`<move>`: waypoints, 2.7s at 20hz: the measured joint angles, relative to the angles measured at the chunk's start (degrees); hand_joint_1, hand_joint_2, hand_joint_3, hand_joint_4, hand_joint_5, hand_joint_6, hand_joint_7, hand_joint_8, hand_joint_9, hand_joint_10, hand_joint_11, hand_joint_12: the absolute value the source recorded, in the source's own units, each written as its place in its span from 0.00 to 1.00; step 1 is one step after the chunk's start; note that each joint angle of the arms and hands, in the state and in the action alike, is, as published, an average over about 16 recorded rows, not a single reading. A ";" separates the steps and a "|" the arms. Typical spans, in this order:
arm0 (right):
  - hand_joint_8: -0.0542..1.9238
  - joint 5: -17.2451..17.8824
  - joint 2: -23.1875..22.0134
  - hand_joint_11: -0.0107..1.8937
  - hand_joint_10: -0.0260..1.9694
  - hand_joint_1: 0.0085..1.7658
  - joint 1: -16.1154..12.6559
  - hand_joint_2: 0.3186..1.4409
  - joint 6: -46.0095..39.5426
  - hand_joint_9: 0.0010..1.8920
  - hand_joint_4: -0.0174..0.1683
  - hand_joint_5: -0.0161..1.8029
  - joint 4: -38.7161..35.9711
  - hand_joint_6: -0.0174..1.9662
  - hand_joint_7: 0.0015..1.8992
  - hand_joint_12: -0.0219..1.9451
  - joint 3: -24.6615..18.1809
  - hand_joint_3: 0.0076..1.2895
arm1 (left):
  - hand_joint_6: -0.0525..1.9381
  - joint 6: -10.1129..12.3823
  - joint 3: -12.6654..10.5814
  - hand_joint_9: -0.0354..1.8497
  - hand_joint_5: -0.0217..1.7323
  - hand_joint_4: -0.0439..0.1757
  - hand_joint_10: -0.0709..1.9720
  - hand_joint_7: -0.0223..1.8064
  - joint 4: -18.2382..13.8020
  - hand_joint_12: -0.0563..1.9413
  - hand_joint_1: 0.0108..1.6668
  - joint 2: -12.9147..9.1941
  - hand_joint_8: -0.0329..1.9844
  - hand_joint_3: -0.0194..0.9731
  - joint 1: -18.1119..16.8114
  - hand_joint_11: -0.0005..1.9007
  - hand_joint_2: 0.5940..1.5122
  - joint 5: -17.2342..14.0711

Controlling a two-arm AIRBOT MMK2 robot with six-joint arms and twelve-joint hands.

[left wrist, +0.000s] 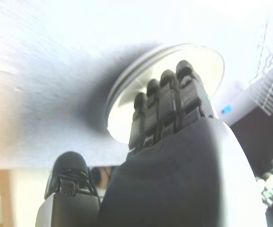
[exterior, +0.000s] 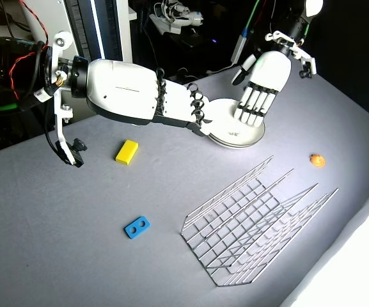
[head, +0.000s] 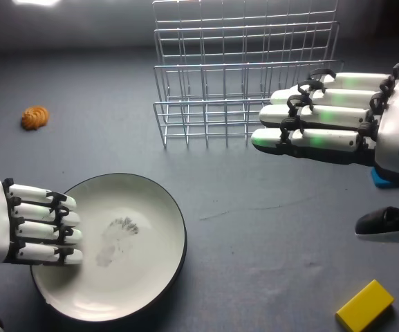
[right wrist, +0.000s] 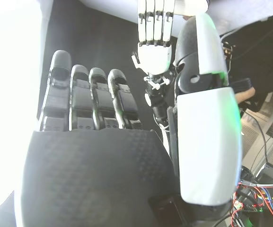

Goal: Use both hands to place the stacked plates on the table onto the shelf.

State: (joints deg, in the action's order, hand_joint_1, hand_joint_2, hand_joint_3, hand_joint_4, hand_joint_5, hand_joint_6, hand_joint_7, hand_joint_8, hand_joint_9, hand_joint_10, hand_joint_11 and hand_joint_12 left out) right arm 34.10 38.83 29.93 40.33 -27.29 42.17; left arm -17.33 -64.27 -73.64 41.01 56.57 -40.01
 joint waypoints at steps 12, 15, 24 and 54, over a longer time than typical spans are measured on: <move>0.03 -0.13 0.00 0.02 0.01 0.61 0.00 0.60 0.02 0.03 0.12 0.08 0.00 0.02 0.04 0.27 0.00 0.01 | 0.02 1.47 0.16 0.06 0.08 0.18 0.04 0.08 0.93 0.09 0.00 0.61 0.03 0.03 1.05 0.01 0.65 1.31; 0.03 -0.22 0.03 0.02 0.01 0.61 -0.01 0.60 0.08 0.03 0.12 0.08 0.00 0.02 0.04 0.27 0.00 0.01 | 0.02 1.71 0.83 0.06 0.08 0.16 0.04 0.08 1.54 0.08 0.00 1.14 0.03 0.03 1.22 0.01 0.65 2.20; 0.03 -3.39 4.46 0.02 0.01 0.61 -2.64 0.60 2.80 0.03 0.12 0.08 0.15 0.02 0.04 0.27 1.33 0.01 | 0.01 1.88 4.49 0.05 0.06 0.15 0.04 0.07 5.66 0.07 0.00 2.45 0.02 0.03 1.49 0.01 0.65 5.07; 0.08 -18.84 36.31 0.12 0.08 0.64 -7.91 0.59 21.16 0.23 0.11 0.24 0.47 0.11 0.23 0.54 18.18 0.00 | 0.01 1.35 8.31 0.07 0.05 0.15 0.04 0.08 12.99 0.11 0.00 3.84 0.02 0.03 0.92 0.01 0.66 8.01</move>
State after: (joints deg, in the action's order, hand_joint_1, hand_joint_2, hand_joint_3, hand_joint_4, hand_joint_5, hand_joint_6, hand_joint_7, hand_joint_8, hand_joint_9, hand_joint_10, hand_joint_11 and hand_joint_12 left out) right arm 15.26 75.15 22.03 61.49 -26.82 60.35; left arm -15.98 -55.96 -60.66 44.85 57.49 -32.01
